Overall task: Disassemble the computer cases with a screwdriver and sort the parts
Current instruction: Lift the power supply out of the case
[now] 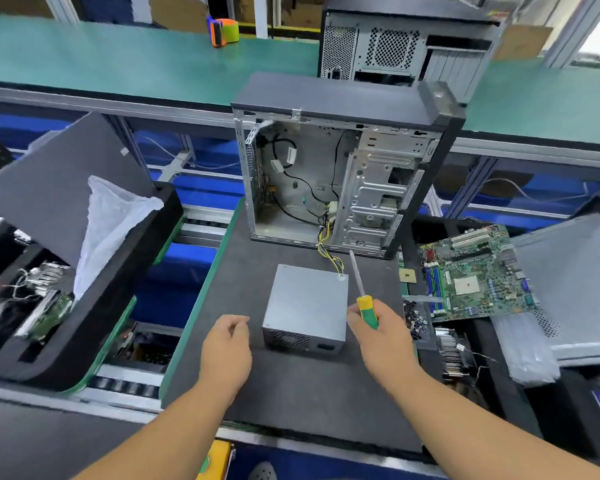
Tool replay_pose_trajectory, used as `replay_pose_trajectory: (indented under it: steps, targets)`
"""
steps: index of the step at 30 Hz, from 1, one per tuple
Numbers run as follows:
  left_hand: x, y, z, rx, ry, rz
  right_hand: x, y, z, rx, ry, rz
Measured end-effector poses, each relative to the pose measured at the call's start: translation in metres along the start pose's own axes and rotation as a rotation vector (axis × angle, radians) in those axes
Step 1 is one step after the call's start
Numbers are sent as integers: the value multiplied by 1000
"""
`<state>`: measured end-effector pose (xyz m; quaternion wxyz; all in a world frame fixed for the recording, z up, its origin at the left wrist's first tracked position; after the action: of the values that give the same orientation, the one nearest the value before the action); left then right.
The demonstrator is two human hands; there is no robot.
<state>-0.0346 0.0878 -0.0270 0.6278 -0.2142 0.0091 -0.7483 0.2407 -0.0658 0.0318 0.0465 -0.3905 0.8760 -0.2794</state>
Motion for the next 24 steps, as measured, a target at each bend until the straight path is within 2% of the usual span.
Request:
replay_pose_trajectory:
  steps: [4,8,12,17,20,24]
  targets:
    - [27,-15,-2,-118,86,55,22,16,-20,-71,-35,-148]
    - [57,-36,-22,-143,58,112,46,54,-36,-223,-12,-346]
    - [92,-63,-42,-253,67,170,75,97,-43,-184,-70,-533]
    - [122,-89,-90,-401,-68,176,113,138,-31,-109,-36,-694]
    - [129,-103,-115,-337,-162,183,130,154,-26,-66,-31,-777]
    - [127,-109,-126,-367,-194,132,135,165,-27,-8,-29,-795]
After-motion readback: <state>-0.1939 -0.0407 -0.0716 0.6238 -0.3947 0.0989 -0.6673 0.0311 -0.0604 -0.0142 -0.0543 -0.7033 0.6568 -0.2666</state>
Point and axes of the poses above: each hand's wrist, its own x-axis away from the middle knuckle, its own y-axis out of the palm, z = x × y, the point moved 10 cm from there along -x, towards the middle knuckle, and after that the axes turned 8 degrees about x, right-handed, at the moved point
